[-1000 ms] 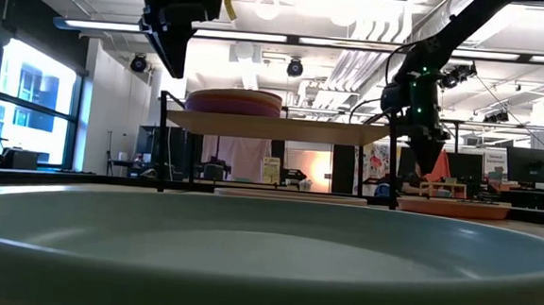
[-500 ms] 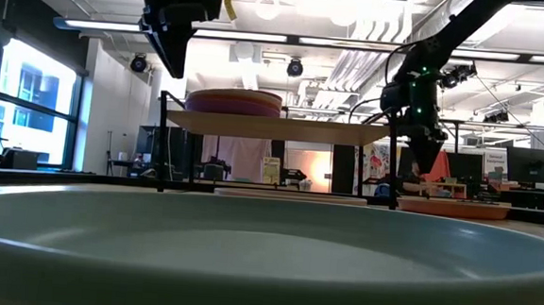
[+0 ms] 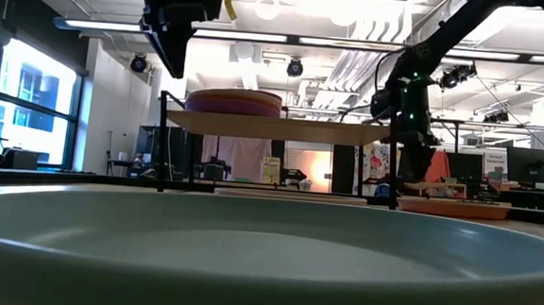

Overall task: Place and stack plates onto a shelf
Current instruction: Put the brown plate on the shelf

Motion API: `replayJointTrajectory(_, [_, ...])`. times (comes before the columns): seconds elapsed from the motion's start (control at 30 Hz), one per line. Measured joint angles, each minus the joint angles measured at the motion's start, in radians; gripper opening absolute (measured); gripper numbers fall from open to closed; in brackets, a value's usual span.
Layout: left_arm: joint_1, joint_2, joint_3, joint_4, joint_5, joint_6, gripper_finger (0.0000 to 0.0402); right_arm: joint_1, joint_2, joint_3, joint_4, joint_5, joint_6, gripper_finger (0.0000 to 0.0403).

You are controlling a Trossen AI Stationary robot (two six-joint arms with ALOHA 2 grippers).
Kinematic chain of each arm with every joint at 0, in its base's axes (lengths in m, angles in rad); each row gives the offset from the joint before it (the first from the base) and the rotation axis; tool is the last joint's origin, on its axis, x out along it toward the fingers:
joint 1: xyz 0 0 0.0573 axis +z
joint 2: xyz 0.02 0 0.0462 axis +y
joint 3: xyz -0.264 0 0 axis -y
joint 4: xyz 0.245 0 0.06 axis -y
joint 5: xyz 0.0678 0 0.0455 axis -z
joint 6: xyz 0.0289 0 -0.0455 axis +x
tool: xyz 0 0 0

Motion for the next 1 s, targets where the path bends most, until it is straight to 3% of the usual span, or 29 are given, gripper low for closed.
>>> replayJointTrajectory(1.0, [-0.001,0.000,0.000,0.000,0.000,-0.002,0.0099,-0.001,0.085,0.001,0.000,0.026,-0.183,0.0099])
